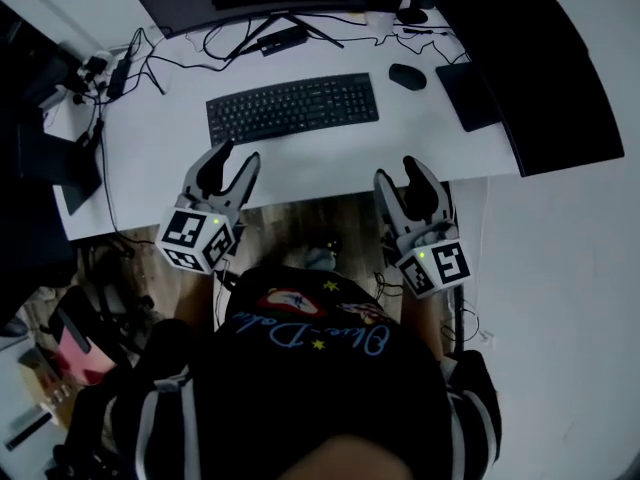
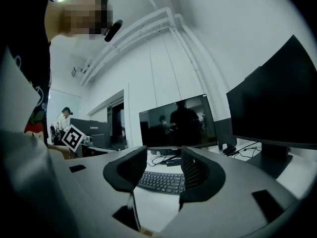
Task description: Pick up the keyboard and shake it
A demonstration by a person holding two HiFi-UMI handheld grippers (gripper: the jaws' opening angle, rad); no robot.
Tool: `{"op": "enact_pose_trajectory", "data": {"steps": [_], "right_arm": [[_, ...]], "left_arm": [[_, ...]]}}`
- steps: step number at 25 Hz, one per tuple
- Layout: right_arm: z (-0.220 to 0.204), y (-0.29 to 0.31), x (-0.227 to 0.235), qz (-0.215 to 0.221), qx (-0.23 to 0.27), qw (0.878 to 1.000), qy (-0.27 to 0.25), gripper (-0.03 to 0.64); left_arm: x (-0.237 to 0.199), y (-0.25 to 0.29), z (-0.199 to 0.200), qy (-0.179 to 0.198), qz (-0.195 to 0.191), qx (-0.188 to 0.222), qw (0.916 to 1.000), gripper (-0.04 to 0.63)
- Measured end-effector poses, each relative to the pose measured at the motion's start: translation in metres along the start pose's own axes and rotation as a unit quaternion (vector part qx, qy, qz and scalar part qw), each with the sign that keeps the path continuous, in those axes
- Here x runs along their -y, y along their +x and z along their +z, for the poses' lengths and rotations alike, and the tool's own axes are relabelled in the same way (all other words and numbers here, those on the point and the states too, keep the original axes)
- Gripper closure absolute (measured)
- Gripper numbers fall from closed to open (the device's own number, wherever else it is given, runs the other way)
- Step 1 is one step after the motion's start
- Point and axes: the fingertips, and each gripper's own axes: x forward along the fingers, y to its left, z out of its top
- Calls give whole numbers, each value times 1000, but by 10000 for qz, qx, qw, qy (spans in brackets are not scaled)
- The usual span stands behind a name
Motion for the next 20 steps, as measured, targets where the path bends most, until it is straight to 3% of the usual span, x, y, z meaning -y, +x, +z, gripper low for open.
{"op": "enact_pose_trajectory", "data": {"steps": [11,20], "right_arm": [[-10,41,56,517,-371,9979,-137,431],[-52,101,95,509,-1157,9920,17,430]], "left_arm": [[-11,20,-5,-150,706,27,9974,416],[-40,35,-1,-297,738,98,9968,416]]}}
